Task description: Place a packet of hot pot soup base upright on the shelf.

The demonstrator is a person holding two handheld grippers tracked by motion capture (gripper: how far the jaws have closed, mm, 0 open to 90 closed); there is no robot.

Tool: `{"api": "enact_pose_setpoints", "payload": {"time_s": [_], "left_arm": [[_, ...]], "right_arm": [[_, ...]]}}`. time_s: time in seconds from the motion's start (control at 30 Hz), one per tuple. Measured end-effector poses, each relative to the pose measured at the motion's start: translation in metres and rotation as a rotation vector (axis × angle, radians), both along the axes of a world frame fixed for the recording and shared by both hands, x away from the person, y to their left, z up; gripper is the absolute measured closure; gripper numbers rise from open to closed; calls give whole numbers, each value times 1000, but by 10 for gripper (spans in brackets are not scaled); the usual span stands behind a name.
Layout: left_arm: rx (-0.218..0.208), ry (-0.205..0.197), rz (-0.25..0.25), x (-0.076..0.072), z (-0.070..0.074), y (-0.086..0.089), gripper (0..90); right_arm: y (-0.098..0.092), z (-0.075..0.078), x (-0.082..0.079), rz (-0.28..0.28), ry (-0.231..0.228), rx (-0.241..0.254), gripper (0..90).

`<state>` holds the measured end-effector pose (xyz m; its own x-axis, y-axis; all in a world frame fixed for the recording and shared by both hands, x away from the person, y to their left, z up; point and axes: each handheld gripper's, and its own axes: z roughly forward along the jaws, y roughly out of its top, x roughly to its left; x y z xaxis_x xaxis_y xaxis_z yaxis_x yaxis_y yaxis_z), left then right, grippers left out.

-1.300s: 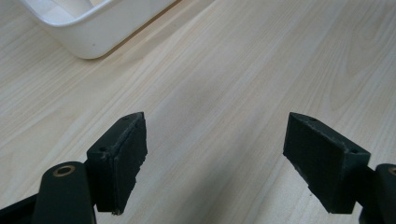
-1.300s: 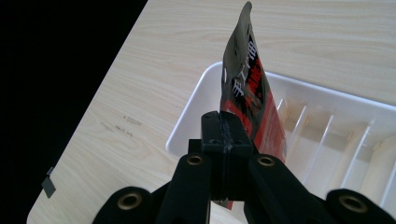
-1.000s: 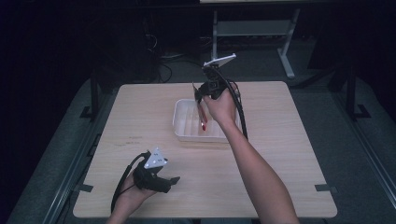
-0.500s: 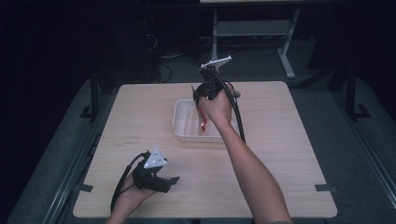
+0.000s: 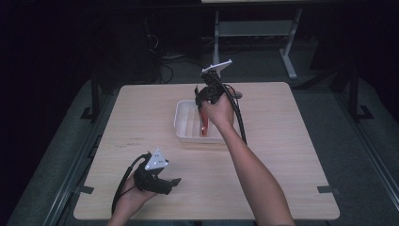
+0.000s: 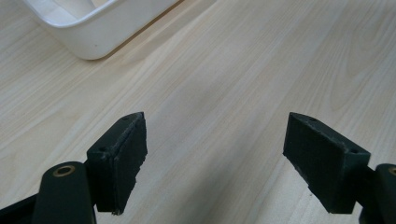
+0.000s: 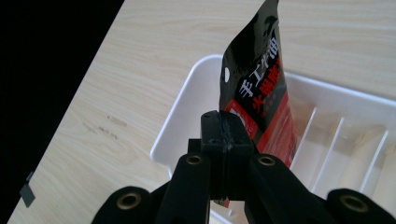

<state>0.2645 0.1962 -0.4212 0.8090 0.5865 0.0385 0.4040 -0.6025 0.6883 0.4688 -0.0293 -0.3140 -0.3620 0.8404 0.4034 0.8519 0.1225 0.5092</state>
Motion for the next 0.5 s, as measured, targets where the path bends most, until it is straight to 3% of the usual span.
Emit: {"api": "enact_pose_setpoints", "payload": {"time_s": [0.5], "left_arm": [[-1, -2, -1, 0, 0, -1, 213]], "right_arm": [[-11, -12, -6, 19, 21, -20, 886]]}}
